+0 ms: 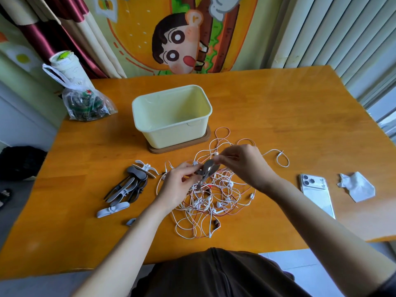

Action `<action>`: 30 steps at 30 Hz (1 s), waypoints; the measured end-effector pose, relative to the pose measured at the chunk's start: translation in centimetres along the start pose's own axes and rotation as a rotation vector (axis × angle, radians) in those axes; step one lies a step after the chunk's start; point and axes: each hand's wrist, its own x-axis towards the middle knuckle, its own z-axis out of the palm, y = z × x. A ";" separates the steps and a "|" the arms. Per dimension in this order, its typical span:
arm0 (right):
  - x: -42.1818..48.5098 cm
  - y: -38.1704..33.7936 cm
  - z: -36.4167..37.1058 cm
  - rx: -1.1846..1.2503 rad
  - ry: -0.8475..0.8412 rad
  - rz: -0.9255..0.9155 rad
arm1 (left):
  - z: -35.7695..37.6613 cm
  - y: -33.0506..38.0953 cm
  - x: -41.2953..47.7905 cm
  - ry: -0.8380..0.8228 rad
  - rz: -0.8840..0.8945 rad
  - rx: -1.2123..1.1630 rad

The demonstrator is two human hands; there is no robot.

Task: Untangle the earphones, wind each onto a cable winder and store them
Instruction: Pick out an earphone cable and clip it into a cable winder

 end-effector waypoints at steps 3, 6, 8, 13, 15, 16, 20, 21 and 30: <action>0.1 0.5 0.0 0.021 0.033 0.019 | -0.2 0.6 -0.1 -0.051 -0.020 -0.111; 0.1 0.6 0.1 0.048 0.056 0.028 | -0.1 1.1 -0.3 -0.122 -0.030 -0.176; 0.1 0.7 0.0 0.114 0.057 0.060 | 0.3 1.8 -0.4 -0.143 -0.037 -0.305; 0.2 0.7 0.8 0.389 0.068 0.178 | 0.6 4.0 0.2 -0.046 -0.070 -0.684; 0.0 0.3 1.7 0.445 0.047 0.189 | 0.4 4.4 0.8 -0.018 -0.076 -0.786; -0.1 0.1 2.1 0.451 0.034 0.188 | 0.3 4.5 1.0 0.002 -0.084 -0.843; -0.5 0.0 3.8 0.411 -0.004 0.204 | 0.5 4.7 1.7 0.155 -0.140 -1.036; -0.7 0.1 4.2 0.396 -0.014 0.197 | 0.5 4.5 1.8 0.198 -0.159 -1.028; -1.6 -0.8 4.2 0.135 -0.096 0.046 | 0.7 1.2 2.2 0.397 -0.109 -0.138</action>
